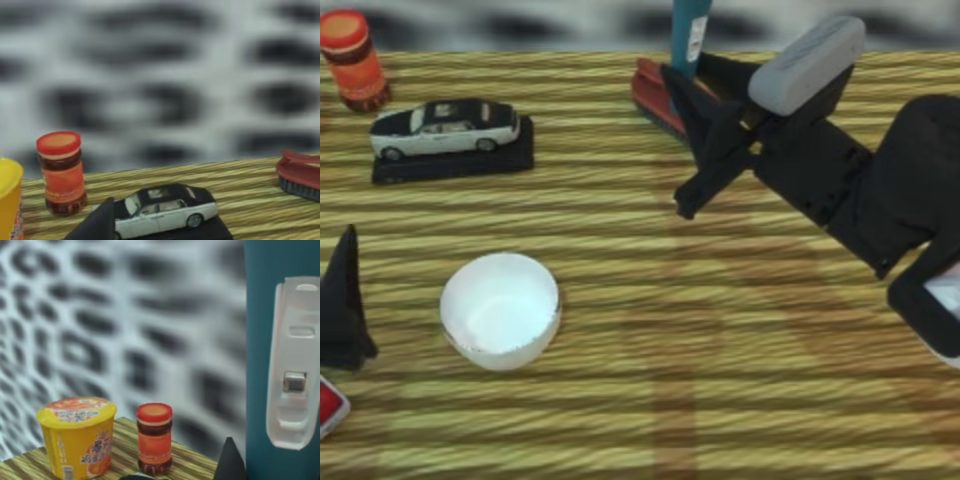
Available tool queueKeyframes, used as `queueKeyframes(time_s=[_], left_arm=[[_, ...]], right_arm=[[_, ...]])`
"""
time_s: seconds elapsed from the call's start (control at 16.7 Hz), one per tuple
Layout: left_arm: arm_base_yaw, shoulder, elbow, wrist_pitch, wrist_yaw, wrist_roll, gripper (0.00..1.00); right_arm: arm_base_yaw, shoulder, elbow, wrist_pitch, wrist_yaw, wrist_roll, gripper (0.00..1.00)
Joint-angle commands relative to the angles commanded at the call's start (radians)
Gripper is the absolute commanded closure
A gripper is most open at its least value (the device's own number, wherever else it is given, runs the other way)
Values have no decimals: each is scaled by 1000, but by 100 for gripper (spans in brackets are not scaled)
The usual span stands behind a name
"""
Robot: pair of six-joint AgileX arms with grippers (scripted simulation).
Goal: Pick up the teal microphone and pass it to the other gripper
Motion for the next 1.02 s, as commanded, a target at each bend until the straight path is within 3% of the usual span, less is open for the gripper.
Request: queueKeyframes(time_s=[0.66,0.84,1.02], left_arm=[[-212,858,499,295,482,75,0],[-250,1009,587,347,568,87,0],[-266,1065,622,368,603,92,0]], right_arm=[[0,0,0,0,0,0,100],[0,0,0,0,0,0,100],[0,0,0,0,0,0,100]])
